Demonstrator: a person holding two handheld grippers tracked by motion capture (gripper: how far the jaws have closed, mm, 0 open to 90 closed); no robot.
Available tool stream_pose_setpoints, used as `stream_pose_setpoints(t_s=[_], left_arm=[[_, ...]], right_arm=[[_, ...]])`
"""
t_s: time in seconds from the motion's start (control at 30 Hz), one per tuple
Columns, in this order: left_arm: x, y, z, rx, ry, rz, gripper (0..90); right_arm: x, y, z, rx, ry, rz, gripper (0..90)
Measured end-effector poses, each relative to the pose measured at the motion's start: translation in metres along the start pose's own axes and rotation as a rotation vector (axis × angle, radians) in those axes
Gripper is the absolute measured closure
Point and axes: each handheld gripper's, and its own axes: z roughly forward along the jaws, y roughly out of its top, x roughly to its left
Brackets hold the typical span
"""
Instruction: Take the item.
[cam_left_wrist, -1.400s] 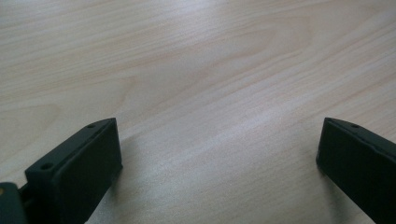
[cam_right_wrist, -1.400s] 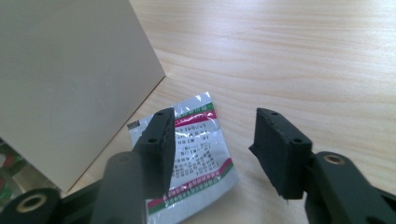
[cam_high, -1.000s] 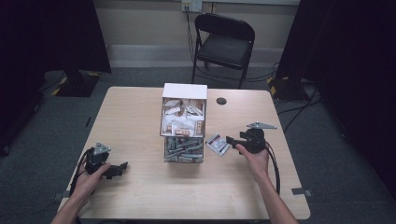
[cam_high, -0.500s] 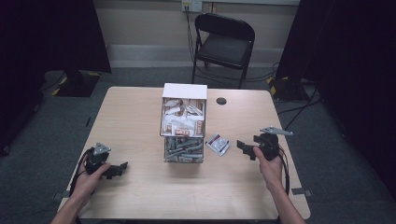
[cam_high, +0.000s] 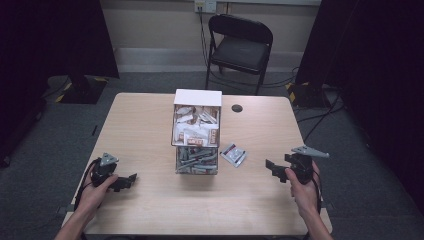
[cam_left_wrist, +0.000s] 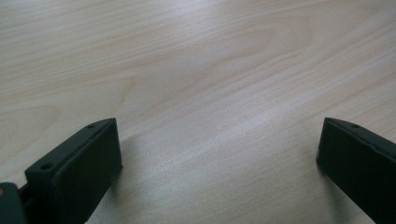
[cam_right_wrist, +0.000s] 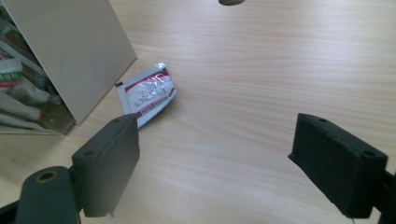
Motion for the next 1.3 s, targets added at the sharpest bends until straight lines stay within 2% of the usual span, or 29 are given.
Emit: stream_pose_setpoints(t_s=[0.43, 0.7, 0.8, 0.9, 0.97, 1.0, 1.1, 1.23, 1.3], left_arm=[[0.000, 0.000, 0.000, 0.000, 0.000, 0.000, 0.0], [0.000, 0.000, 0.000, 0.000, 0.000, 0.000, 0.0], [0.000, 0.000, 0.000, 0.000, 0.000, 0.000, 0.0], [0.000, 0.000, 0.000, 0.000, 0.000, 0.000, 0.0], [0.000, 0.000, 0.000, 0.000, 0.000, 0.000, 0.0], [0.000, 0.000, 0.000, 0.000, 0.000, 0.000, 0.0], [0.000, 0.000, 0.000, 0.000, 0.001, 0.000, 0.0], [0.000, 0.000, 0.000, 0.000, 0.000, 0.000, 0.0], [0.000, 0.000, 0.000, 0.000, 0.000, 0.000, 0.0]], right_arm=[[-0.014, -0.027, -0.015, 0.065, -0.072, -0.005, 14.6], [-0.023, -0.052, -0.009, 0.147, -0.106, 0.012, 14.5], [-0.023, -0.058, -0.006, 0.189, -0.135, -0.006, 14.5], [-0.020, -0.065, -0.002, 0.207, -0.165, -0.014, 14.1], [-0.017, -0.069, 0.000, 0.190, -0.200, -0.054, 13.6], [-0.016, -0.070, 0.001, 0.181, -0.205, -0.058, 12.7], [-0.015, -0.075, 0.003, 0.131, -0.209, -0.061, 10.1], [-0.015, -0.076, 0.003, 0.130, -0.214, -0.057, 9.8], [-0.012, -0.076, 0.003, 0.129, -0.246, -0.031, 8.7]])
